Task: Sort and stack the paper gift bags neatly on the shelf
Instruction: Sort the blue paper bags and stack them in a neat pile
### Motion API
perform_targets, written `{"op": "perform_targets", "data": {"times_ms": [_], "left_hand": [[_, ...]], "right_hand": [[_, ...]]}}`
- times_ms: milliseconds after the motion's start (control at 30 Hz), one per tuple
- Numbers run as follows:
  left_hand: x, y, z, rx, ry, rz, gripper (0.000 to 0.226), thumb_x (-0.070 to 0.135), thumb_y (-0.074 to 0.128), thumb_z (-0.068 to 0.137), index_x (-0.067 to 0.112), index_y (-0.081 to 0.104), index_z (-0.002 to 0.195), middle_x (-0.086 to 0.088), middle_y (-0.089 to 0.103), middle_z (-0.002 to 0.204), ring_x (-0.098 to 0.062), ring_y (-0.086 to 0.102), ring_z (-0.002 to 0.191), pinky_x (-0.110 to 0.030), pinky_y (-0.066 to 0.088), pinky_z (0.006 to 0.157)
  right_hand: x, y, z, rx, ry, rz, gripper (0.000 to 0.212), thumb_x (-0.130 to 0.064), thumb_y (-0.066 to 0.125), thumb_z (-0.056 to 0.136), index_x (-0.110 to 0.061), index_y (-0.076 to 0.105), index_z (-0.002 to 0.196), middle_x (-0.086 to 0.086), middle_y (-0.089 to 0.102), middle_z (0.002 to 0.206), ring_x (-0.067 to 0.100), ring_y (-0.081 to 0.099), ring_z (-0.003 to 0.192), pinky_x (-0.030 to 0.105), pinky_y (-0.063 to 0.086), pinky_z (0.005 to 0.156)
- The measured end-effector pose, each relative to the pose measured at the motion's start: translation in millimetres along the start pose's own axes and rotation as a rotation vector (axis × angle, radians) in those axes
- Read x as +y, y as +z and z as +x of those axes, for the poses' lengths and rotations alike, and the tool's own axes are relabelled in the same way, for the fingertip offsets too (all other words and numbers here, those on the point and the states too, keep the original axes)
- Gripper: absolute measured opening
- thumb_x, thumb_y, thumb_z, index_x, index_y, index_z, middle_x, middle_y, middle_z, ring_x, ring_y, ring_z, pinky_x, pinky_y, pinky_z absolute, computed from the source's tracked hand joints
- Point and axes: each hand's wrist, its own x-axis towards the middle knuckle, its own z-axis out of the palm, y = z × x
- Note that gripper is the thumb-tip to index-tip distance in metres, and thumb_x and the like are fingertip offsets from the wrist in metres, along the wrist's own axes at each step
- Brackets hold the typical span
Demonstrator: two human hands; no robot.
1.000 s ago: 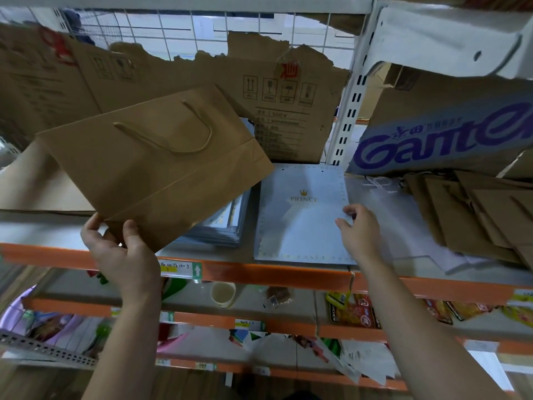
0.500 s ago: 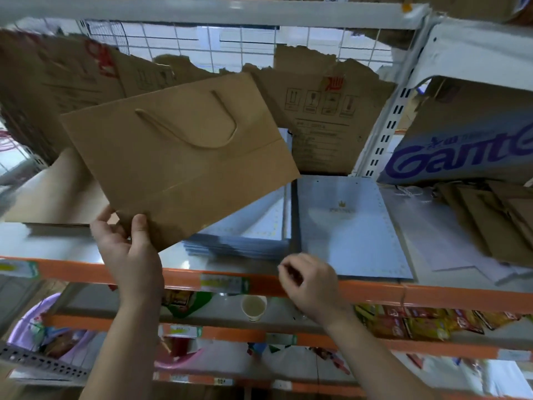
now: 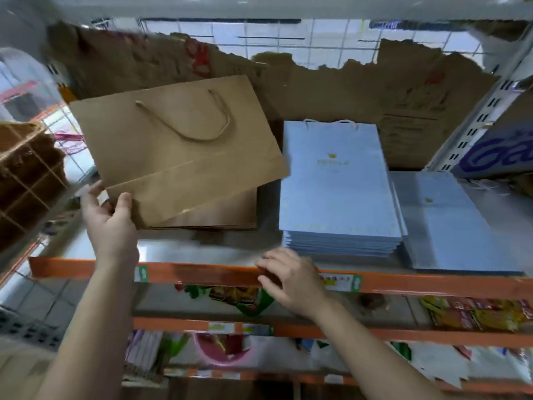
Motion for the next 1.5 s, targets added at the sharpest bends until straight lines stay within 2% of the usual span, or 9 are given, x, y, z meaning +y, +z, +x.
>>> {"op": "perform_targets", "data": {"times_ms": [233, 367, 500, 900, 1067, 1167, 1300, 1400, 1500], "left_hand": [[-34.9, -50.1, 75.9, -0.208, -0.135, 0.441, 0.035, 0.007, 0.056, 0.092, 0.004, 0.055, 0.127, -0.012, 0.063, 0.103, -0.016, 0.059, 0.075, -0.016, 0.051, 0.051], [-40.1, -48.5, 85.4, -0.241, -0.058, 0.720, 0.032, 0.031, 0.067, 0.087, 0.013, 0.065, 0.114, -0.008, 0.065, 0.096, -0.025, 0.058, 0.084, -0.037, 0.050, 0.075], [-42.9, -42.7, 91.7, -0.314, -0.036, 0.782, 0.032, 0.037, 0.076, 0.079, 0.015, 0.071, 0.101, -0.009, 0.065, 0.085, -0.029, 0.060, 0.080, -0.037, 0.050, 0.076], [-66.4, -34.6, 130.6, -0.244, 0.070, 0.960, 0.034, 0.022, 0.049, 0.098, -0.007, 0.066, 0.099, -0.029, 0.063, 0.102, -0.045, 0.056, 0.097, -0.047, 0.045, 0.080], [-74.6, -29.4, 122.2, -0.181, 0.030, 0.972, 0.036, 0.024, 0.051, 0.097, 0.000, 0.055, 0.122, -0.027, 0.054, 0.122, -0.044, 0.051, 0.112, -0.050, 0.043, 0.094], [-67.9, -30.0, 109.0, -0.310, 0.243, 1.044, 0.048, 0.037, 0.053, 0.094, 0.005, 0.052, 0.130, -0.027, 0.050, 0.128, -0.045, 0.046, 0.119, -0.052, 0.037, 0.097], [-52.3, -26.4, 73.2, -0.766, 0.666, 1.027, 0.068, 0.070, 0.048, 0.079, 0.014, 0.063, 0.115, -0.015, 0.059, 0.122, -0.037, 0.051, 0.115, -0.050, 0.042, 0.097], [-43.7, -3.2, 40.6, -1.001, 0.725, 1.033, 0.064, 0.065, 0.061, 0.076, 0.018, 0.062, 0.120, -0.008, 0.054, 0.133, -0.031, 0.047, 0.123, -0.047, 0.035, 0.103], [-42.7, 27.5, 12.1, -1.018, 0.827, 1.017, 0.058, 0.055, 0.066, 0.080, 0.021, 0.058, 0.125, -0.003, 0.050, 0.139, -0.027, 0.046, 0.125, -0.044, 0.031, 0.106]], "right_hand": [[-6.2, 11.4, -0.2, 0.024, 0.074, -0.100, 0.030, -0.042, 0.050, 0.091, -0.029, 0.068, 0.111, -0.011, 0.064, 0.118, 0.008, 0.057, 0.111, 0.029, 0.047, 0.084], [-9.2, 15.5, -0.5, 0.042, 0.082, -0.132, 0.027, -0.041, 0.051, 0.092, -0.030, 0.066, 0.111, -0.013, 0.063, 0.118, 0.005, 0.055, 0.111, 0.025, 0.042, 0.089], [-9.9, 17.2, -0.9, 0.033, 0.086, -0.160, 0.027, -0.041, 0.048, 0.093, -0.031, 0.064, 0.113, -0.013, 0.062, 0.120, 0.005, 0.053, 0.113, 0.027, 0.041, 0.091], [-9.7, 20.5, -1.1, 0.015, 0.111, -0.172, 0.031, -0.044, 0.045, 0.095, -0.031, 0.061, 0.117, -0.013, 0.059, 0.124, 0.006, 0.051, 0.117, 0.031, 0.042, 0.096], [-11.2, 20.3, -1.2, 0.023, 0.105, -0.186, 0.030, -0.044, 0.045, 0.094, -0.031, 0.062, 0.116, -0.012, 0.060, 0.122, 0.006, 0.052, 0.115, 0.028, 0.039, 0.095], [-10.8, 20.8, -1.4, 0.034, 0.106, -0.187, 0.030, -0.043, 0.046, 0.094, -0.030, 0.063, 0.115, -0.012, 0.061, 0.121, 0.007, 0.052, 0.115, 0.028, 0.040, 0.093], [-9.4, 22.7, -1.4, 0.051, 0.106, -0.186, 0.029, -0.043, 0.047, 0.093, -0.031, 0.063, 0.114, -0.013, 0.061, 0.121, 0.007, 0.053, 0.114, 0.028, 0.040, 0.092], [-9.3, 23.2, -1.2, 0.046, 0.102, -0.185, 0.030, -0.044, 0.046, 0.093, -0.031, 0.062, 0.114, -0.012, 0.061, 0.121, 0.008, 0.054, 0.114, 0.031, 0.042, 0.093], [-9.4, 22.6, -1.2, 0.041, 0.105, -0.187, 0.029, -0.044, 0.046, 0.093, -0.031, 0.062, 0.114, -0.012, 0.061, 0.121, 0.008, 0.054, 0.114, 0.031, 0.042, 0.093]]}}
